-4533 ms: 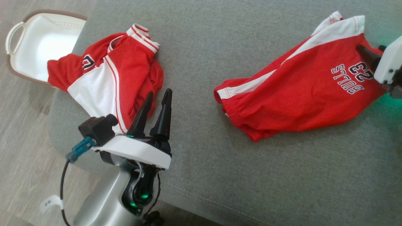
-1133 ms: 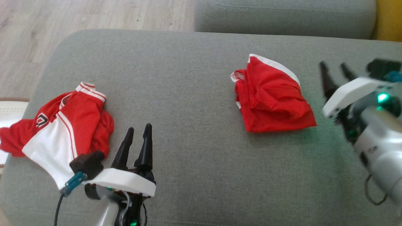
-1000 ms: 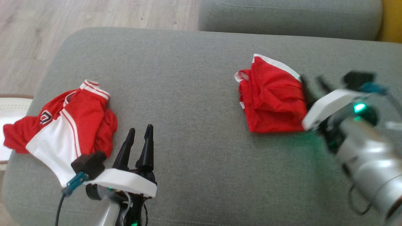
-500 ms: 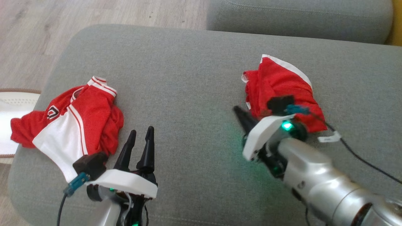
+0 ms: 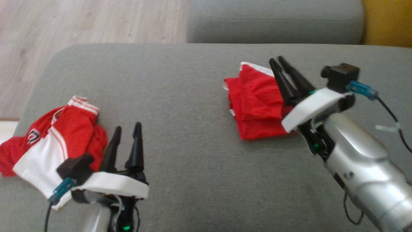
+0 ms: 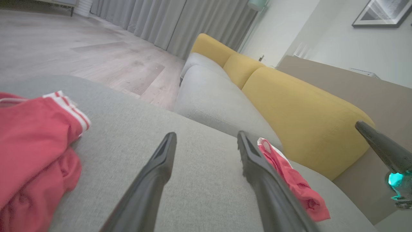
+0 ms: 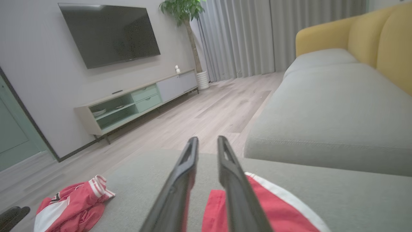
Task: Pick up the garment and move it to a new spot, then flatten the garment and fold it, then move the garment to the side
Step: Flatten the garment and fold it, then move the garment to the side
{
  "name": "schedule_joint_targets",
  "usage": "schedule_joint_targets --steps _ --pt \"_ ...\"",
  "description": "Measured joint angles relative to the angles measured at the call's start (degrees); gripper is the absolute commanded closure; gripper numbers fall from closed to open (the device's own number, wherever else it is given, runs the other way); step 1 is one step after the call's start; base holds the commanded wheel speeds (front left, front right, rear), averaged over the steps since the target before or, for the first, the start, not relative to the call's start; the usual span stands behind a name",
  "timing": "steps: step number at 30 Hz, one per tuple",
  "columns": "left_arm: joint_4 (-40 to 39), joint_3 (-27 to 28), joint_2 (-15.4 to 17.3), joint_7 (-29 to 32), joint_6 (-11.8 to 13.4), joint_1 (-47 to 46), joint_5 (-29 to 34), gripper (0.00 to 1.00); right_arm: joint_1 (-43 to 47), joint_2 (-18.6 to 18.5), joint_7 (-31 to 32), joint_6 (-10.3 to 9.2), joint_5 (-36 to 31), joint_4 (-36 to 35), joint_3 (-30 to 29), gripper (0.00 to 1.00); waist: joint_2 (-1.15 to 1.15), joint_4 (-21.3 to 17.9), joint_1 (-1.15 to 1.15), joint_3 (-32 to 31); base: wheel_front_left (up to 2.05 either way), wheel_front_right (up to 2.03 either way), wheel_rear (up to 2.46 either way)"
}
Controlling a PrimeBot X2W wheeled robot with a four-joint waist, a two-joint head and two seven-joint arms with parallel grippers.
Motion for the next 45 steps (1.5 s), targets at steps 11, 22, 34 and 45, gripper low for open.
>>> schedule_joint_targets --steps 11,22,34,45 --pt "-5.06 5.99 2.04 0.00 1.57 1.26 10.14 0.00 16.34 -1.20 -0.12 0.00 -20.58 -11.01 -24.69 0.00 0.00 -7.57 0.00 -2.28 0.00 0.00 0.00" --pt "-6.58 6.67 1.87 0.00 2.49 3.92 21.73 0.00 32.49 6.99 0.79 0.00 -31.94 -14.06 -40.96 0.00 0.00 -10.51 0.00 -2.35 0.00 0.00 0.00" --pt "-6.64 7.04 0.66 0.00 0.97 4.61 23.56 0.00 33.66 8.26 5.37 0.00 -34.68 -17.41 -43.19 0.00 0.00 -9.38 0.00 -2.04 0.00 0.00 0.00" --pt "-6.36 6.05 0.24 0.00 0.20 2.88 23.53 0.00 15.28 7.05 20.90 0.00 -25.61 -6.87 -38.86 0.00 0.00 -4.95 0.00 1.84 0.00 0.00 0.00"
